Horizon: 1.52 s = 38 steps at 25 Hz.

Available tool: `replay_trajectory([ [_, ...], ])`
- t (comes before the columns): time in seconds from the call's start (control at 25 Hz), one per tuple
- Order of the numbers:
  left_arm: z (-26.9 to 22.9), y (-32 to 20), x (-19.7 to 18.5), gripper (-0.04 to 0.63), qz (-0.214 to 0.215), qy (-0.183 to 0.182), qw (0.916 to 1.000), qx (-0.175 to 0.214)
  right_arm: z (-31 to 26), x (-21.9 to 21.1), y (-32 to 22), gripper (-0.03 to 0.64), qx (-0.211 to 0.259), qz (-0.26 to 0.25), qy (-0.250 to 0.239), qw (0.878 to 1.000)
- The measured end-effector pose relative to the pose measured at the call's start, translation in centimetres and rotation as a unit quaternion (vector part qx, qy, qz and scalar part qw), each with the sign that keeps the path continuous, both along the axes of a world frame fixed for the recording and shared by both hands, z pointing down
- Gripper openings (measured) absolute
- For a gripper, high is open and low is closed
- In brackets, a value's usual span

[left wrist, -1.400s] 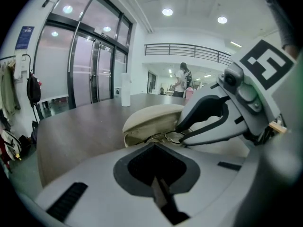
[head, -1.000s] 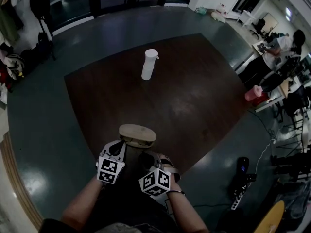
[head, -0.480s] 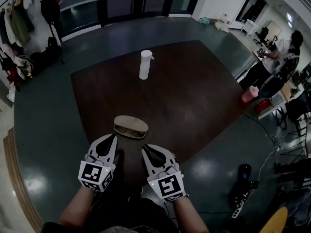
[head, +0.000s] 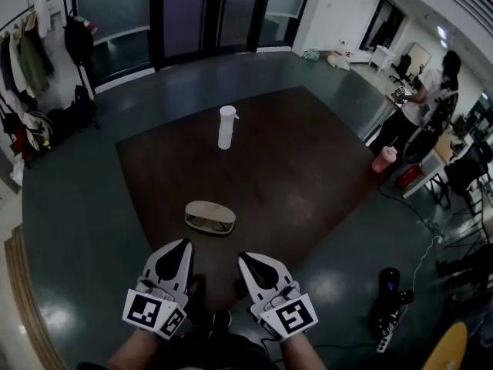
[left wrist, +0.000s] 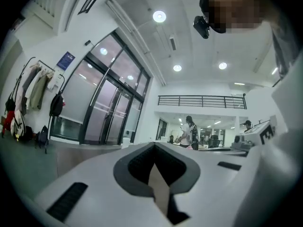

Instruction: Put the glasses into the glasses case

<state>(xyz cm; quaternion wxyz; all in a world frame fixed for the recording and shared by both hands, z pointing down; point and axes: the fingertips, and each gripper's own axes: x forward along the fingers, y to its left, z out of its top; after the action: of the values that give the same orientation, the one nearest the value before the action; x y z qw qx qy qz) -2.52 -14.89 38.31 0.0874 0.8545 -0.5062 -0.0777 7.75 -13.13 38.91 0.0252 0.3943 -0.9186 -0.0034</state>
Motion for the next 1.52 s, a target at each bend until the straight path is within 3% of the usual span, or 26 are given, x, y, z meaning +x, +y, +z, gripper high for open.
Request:
replay_trajectory([
  [0.28, -0.5, 6.8, -4.2, 0.006, 0.034, 0.003, 0.9994, -0.008, -1.2, -3.9, 7.0, -0.012, 0.007, 0.035, -0.007, 0.999],
  [0.48, -1.6, 11.5, -6.9, 0.006, 0.061, 0.042, 0.9971, -0.018, -2.1, -7.4, 12.2, -0.012, 0.026, 0.044, 0.006, 0.999],
  [0.68, -1.2, 15.4, -7.5, 0.006, 0.083, 0.014, 0.9964, -0.013, -1.7, -9.4, 16.5, -0.012, 0.017, 0.049, 0.011, 0.999],
  [0.92, -0.6, 17.6, -6.3, 0.006, 0.076, -0.02, 0.9969, 0.002, -2.0, -7.8, 18.3, -0.012, -0.011, 0.082, -0.041, 0.996],
  [1.16, -0.3, 19.2, -4.5, 0.006, 0.075, -0.04, 0.9963, 0.013, -1.3, -5.7, 19.4, -0.014, -0.032, 0.088, -0.028, 0.995],
  [1.52, -0.2, 20.8, -0.9, 0.006, 0.053, -0.057, 0.997, 0.0, -1.4, -2.1, 20.1, -0.014, -0.043, 0.071, -0.025, 0.996],
])
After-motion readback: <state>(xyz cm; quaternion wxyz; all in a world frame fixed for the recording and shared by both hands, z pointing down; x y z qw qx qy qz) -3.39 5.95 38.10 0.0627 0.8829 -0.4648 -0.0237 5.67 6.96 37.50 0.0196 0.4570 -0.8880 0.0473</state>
